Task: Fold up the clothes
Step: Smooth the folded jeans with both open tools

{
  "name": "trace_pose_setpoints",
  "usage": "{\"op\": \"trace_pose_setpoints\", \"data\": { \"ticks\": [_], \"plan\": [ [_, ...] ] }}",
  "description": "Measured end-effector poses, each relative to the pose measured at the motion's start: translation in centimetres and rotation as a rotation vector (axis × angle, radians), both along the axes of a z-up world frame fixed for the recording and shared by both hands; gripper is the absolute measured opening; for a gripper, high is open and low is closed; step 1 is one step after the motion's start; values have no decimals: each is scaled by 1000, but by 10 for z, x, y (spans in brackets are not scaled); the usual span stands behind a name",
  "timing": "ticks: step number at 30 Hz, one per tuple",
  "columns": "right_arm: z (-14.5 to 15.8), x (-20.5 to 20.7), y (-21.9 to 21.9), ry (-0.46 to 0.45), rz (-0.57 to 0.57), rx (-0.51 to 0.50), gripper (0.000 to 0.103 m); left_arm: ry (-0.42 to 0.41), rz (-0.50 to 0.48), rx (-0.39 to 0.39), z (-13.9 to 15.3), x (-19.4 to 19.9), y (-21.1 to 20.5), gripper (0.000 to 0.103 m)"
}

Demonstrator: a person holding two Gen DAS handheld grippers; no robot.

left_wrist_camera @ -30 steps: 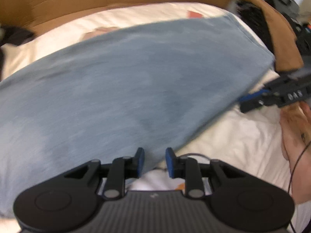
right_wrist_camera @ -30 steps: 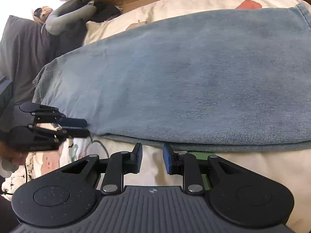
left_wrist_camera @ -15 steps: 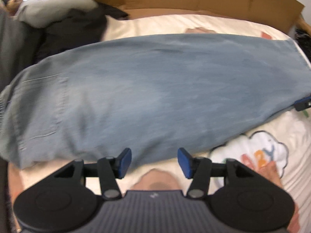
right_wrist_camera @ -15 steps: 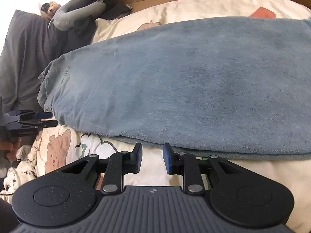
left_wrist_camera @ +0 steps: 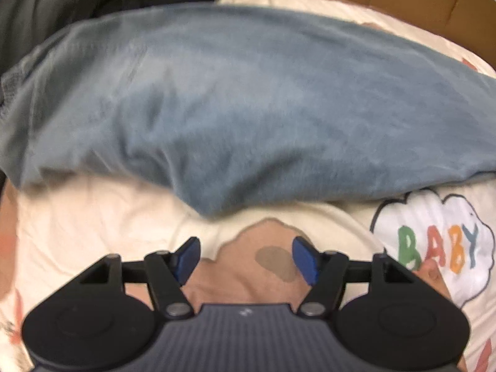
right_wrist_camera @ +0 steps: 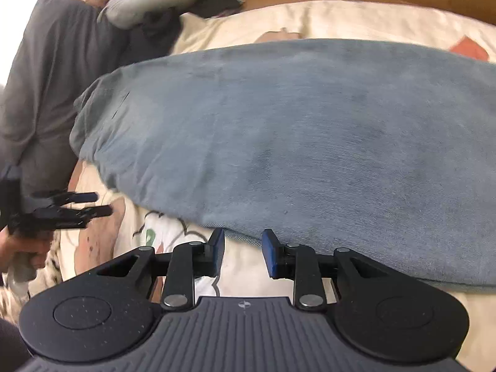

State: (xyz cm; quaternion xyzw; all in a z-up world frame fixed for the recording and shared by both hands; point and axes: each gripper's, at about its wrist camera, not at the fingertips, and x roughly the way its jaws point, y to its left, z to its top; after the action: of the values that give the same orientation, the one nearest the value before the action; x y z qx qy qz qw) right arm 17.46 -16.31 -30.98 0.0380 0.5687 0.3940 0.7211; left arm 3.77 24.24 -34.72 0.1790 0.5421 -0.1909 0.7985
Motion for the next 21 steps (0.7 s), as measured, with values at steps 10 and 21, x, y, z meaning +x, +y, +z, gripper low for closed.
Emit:
{"op": "trace_pose_setpoints", "data": {
  "ticks": [10,21],
  "plan": [
    [-18,-11,18,36,57,-39,30,-70,43,-57,-14,4,2,80],
    [-18,-14,28,16,84,-47,30,-181,94,-117,17,6,5,73]
  ]
}}
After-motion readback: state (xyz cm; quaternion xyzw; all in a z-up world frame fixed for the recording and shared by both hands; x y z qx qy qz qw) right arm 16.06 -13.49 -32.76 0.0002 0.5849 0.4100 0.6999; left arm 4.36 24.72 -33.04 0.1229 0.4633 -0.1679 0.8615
